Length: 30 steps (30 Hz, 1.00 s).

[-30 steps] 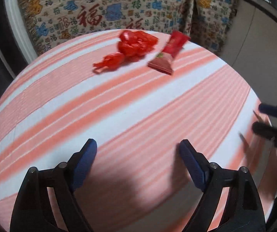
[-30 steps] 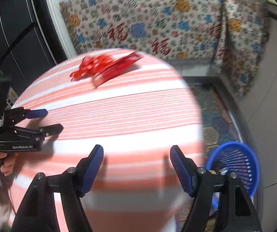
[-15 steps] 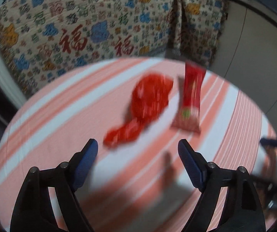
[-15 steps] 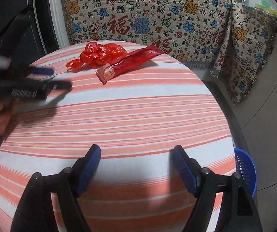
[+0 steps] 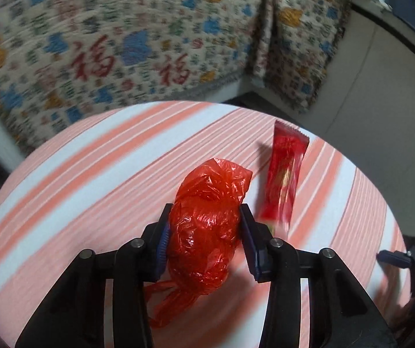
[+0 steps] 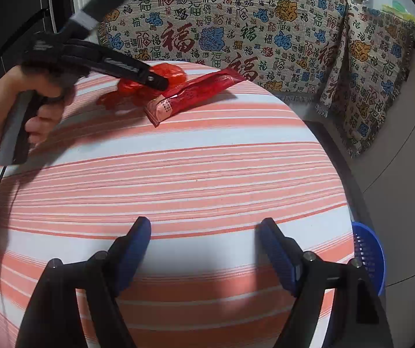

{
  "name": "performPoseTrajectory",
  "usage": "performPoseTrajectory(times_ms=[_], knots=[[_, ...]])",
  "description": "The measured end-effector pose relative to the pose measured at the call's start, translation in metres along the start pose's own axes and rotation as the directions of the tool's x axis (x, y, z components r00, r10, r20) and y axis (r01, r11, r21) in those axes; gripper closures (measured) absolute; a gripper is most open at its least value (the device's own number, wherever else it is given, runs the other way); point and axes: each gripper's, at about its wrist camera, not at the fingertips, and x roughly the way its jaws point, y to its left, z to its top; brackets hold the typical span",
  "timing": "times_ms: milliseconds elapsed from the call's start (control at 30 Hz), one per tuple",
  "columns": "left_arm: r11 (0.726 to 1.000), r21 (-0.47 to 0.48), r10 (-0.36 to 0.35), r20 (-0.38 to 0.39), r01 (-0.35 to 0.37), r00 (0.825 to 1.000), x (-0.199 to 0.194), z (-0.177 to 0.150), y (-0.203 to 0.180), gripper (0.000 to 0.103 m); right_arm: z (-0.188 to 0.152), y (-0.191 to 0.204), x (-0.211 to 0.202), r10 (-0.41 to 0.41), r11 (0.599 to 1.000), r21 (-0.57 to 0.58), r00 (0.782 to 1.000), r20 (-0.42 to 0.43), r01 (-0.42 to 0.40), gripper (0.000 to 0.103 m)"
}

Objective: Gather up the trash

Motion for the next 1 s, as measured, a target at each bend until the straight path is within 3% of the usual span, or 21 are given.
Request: performPoseTrajectory(times_ms=[100,200,267,367,467,567,633,667,733,800,900,1000], knots=[[0.993,-0.089,0.081,0.001,-0.081,0.997,-0.043,-0.045,0.004,0.059,0.0,0.0,0.0,0.002,1.0,0.002,1.0,0.0,-0.002,0.023],[0.968,-0.173,0.182,0.001,-0.179,0.983,-0.085,-0.101,0.011,0.059,0.0,-0.001,0.0,0.009,1.0,0.008,1.0,0.001,-0.009,0.023],[0.942,-0.221,0.259,0.007,-0.251,0.966,-0.111,-0.139,0.017,0.059,0.003,0.0,0.001,0.011,1.0,-0.005,1.0,-0.02,-0.011,0.023],[0.905,-0.285,0.335,0.026,-0.314,0.942,-0.135,-0.171,0.022,0.058,0.028,-0.002,0.007,0.089,0.994,0.063,0.994,-0.057,-0.086,0.023],[0.885,-0.323,0.363,0.03,-0.335,0.931,-0.144,-0.186,0.018,0.056,0.068,0.001,0.023,0.121,0.971,0.21,0.992,-0.033,-0.111,0.023],[0.872,-0.366,0.358,0.026,-0.325,0.933,-0.142,-0.199,0.017,0.055,0.105,0.019,0.057,0.122,0.949,0.299,0.991,-0.048,-0.103,0.024],[0.861,-0.386,0.363,0.011,-0.33,0.932,-0.138,-0.207,0.016,0.054,0.119,0.03,0.078,0.078,0.948,0.314,0.995,-0.059,-0.056,0.024],[0.86,-0.389,0.361,0.003,-0.331,0.933,-0.136,-0.21,0.015,0.051,0.122,0.035,0.088,0.054,0.952,0.303,0.996,-0.073,-0.03,0.026],[0.861,-0.402,0.34,-0.001,-0.312,0.94,-0.135,-0.218,0.015,0.043,0.124,0.042,0.09,-0.003,0.973,0.231,0.999,-0.048,0.014,0.074],[0.862,-0.413,0.326,0.008,-0.294,0.945,-0.137,-0.225,0.017,0.03,0.119,0.046,0.084,0.001,0.992,0.129,0.999,-0.036,0.004,0.077],[0.854,-0.44,0.312,0.006,-0.278,0.95,-0.137,-0.235,0.021,0.024,0.103,0.053,0.066,0.095,0.994,-0.044,0.995,-0.019,-0.096,0.077],[0.857,-0.439,0.306,0.014,-0.27,0.952,-0.136,-0.243,0.02,0.016,0.073,0.071,0.037,0.245,0.934,-0.252,0.968,-0.062,-0.252,0.077]])
